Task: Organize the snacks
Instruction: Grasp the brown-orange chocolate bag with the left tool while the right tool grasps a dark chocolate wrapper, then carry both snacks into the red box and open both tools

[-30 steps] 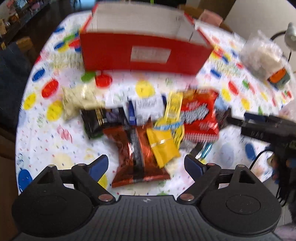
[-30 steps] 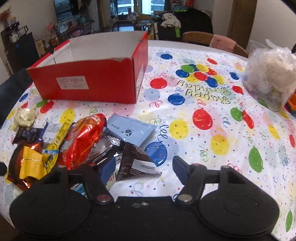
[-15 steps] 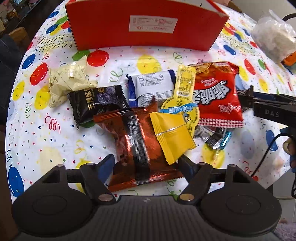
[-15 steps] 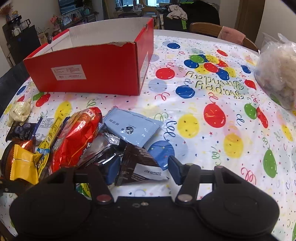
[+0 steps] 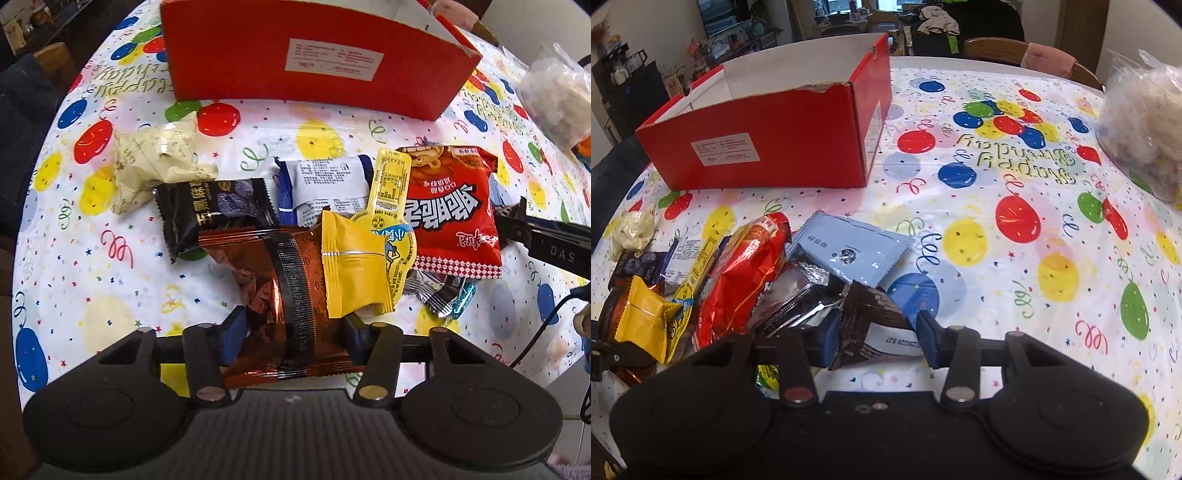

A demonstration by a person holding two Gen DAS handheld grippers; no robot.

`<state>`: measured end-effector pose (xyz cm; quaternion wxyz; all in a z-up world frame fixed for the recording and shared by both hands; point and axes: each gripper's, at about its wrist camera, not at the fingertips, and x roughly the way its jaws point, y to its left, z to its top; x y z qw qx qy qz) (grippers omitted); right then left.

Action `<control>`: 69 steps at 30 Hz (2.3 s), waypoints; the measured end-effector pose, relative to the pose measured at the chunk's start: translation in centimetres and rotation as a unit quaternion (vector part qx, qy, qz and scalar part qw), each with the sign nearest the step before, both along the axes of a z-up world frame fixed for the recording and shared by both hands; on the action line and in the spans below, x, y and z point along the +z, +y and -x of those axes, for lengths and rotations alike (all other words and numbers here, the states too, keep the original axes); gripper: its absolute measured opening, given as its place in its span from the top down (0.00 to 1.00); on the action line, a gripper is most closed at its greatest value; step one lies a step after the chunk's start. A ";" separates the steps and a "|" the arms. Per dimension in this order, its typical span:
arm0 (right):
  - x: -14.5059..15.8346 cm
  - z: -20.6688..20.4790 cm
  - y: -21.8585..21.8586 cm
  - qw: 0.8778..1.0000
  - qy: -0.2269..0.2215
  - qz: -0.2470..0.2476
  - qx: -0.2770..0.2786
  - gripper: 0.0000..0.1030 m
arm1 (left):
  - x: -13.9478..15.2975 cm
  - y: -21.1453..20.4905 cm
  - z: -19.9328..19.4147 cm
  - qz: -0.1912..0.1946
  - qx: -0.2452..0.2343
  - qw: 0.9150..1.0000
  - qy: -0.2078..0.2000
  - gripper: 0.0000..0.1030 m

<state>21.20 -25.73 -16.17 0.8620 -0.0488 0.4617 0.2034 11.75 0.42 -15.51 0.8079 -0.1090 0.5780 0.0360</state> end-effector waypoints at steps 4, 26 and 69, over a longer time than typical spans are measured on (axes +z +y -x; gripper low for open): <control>0.4 0.6 -0.5 1.000 0.001 -0.010 -0.013 0.63 | 0.3 0.3 0.5 -0.001 0.005 1.000 -0.002 0.52; 8.8 7.7 0.8 0.995 -0.072 -0.068 -0.004 0.64 | 6.4 3.3 5.9 -0.002 0.015 0.996 -0.086 0.54; 14.0 -12.7 12.5 0.992 -0.075 -0.044 0.088 0.64 | 13.2 5.3 -17.8 -0.100 0.011 0.988 -0.113 0.54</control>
